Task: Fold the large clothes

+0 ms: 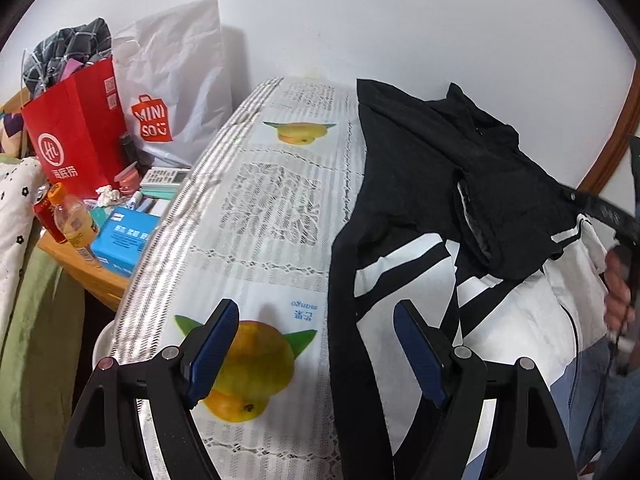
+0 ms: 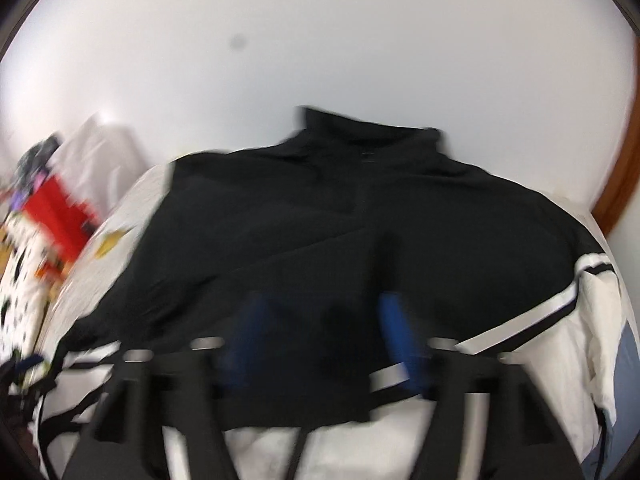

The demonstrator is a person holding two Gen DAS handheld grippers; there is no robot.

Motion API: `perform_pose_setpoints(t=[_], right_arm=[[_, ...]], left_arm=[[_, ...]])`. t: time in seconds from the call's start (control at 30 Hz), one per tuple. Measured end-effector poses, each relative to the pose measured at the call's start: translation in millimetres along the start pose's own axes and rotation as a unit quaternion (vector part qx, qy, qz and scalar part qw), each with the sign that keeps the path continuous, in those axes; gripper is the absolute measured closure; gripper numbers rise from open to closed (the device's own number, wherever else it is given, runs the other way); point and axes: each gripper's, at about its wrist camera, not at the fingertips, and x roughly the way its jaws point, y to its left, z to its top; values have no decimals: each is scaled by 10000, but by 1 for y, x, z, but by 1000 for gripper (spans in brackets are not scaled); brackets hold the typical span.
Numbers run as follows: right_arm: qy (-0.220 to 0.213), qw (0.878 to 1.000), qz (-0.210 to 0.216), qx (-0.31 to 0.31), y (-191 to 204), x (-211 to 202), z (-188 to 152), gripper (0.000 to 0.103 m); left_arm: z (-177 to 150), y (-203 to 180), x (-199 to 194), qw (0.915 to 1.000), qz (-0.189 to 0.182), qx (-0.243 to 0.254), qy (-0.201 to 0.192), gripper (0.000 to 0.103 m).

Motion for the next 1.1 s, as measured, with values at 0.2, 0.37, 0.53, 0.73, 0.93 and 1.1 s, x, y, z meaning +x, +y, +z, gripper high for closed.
perform_pose_setpoints(t=[0.2,0.37,0.53,0.73,0.93,1.1], right_arm=[[214,9915,405,-1216,94,-6,-32,32],[334,9760,227,-2140,141,2,-64,32],[353,9665,-112,-2540,159,19,-77,32],[504,9745,55,-2185,149,31,-67,87],[-103,9914,273,-1275,96,-22,-38,91],[-775,9956,-292,-431,2,-76,-17,92]], left_arm=[[0,4,-10,10000,34,-35,-36,25],[2,6,-7,10000,48,-81,5,25],[7,10,-1,9997,46,-227,81,25],[11,6,4,9994,53,-306,136,25],[16,-10,4,9996,37,-267,112,25],[25,-32,3,9999,-6,-154,27,25]])
